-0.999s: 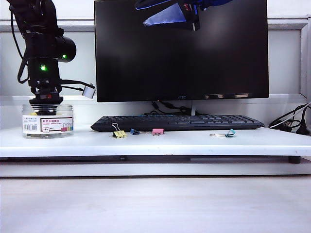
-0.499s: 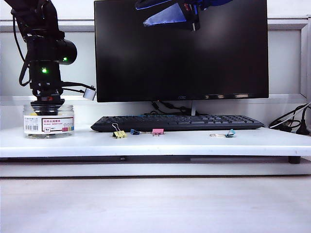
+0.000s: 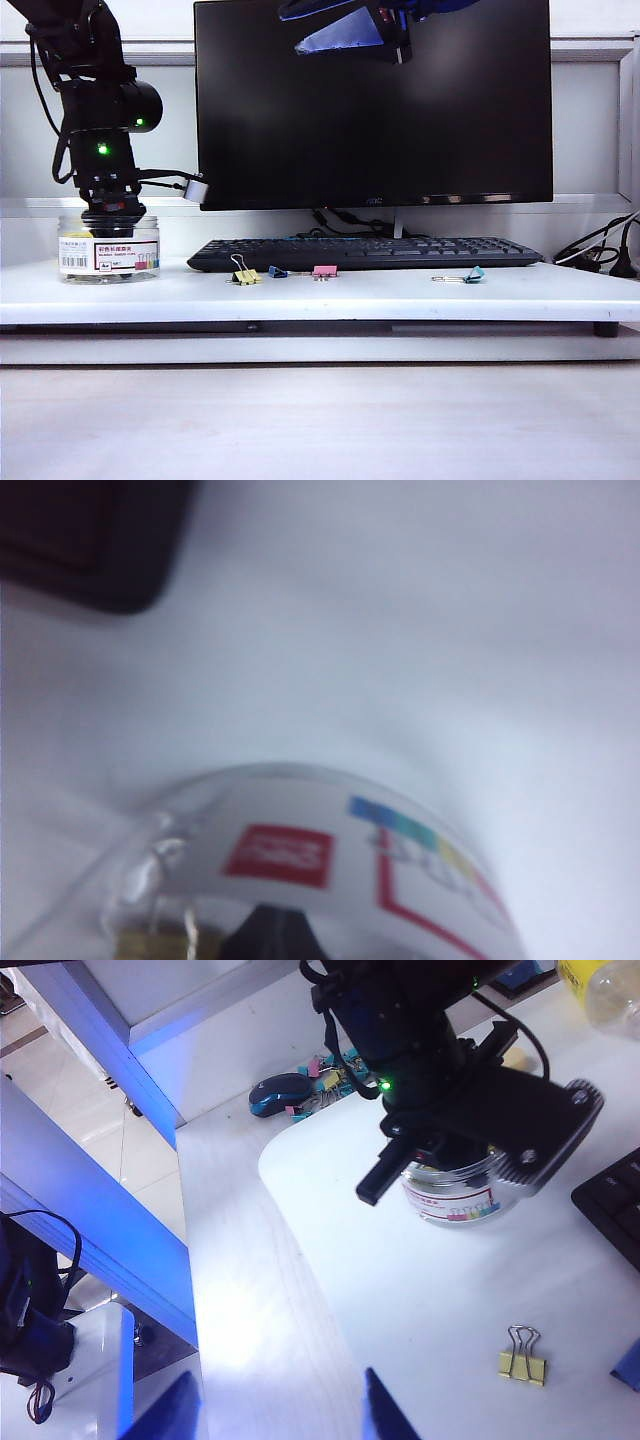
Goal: Take the clips out of the round transparent plastic box and place them on the table.
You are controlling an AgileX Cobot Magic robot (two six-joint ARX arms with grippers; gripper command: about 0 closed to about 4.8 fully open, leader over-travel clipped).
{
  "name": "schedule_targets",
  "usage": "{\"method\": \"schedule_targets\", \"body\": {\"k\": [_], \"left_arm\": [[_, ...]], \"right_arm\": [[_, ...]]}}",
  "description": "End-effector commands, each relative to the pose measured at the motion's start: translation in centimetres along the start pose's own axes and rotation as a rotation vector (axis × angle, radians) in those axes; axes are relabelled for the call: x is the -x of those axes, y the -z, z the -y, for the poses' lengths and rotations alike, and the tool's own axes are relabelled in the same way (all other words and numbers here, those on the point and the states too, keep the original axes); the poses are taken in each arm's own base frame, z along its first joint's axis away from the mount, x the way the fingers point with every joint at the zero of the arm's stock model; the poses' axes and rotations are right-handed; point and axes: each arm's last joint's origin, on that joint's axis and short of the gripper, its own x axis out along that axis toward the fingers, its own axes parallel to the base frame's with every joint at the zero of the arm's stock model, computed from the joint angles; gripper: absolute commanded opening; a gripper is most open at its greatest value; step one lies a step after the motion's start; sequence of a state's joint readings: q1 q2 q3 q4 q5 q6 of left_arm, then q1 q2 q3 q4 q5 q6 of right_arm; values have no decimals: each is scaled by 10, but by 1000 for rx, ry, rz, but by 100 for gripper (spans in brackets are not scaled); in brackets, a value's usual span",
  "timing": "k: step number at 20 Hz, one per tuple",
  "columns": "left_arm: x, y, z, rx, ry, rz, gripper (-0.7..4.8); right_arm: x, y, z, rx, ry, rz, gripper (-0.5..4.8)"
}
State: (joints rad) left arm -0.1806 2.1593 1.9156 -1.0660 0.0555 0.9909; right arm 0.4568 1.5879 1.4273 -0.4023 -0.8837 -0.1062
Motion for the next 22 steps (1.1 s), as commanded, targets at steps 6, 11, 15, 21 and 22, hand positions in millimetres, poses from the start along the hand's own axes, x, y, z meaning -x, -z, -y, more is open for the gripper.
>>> {"method": "schedule_targets", "body": {"k": [6,11,15,21,22], "left_arm": [[-15,3,2,86,-23,-107,8],[-15,2,1,123,-62,-137,68],[-15,-6,3,99,-89,-135,68],[-26,-10,3,75,-93,-124,68],[-29,-9,3,75,-82,-132,68]], "right_arm": [[1,-3,-2,14,-6,10,212],[1,-3,-2,17,-6,12,212],[1,-3,-2,18,-6,12,212],[1,-3,-2,17,-7,11,212],[1,-3,-2,17,-7,11,212]]}}
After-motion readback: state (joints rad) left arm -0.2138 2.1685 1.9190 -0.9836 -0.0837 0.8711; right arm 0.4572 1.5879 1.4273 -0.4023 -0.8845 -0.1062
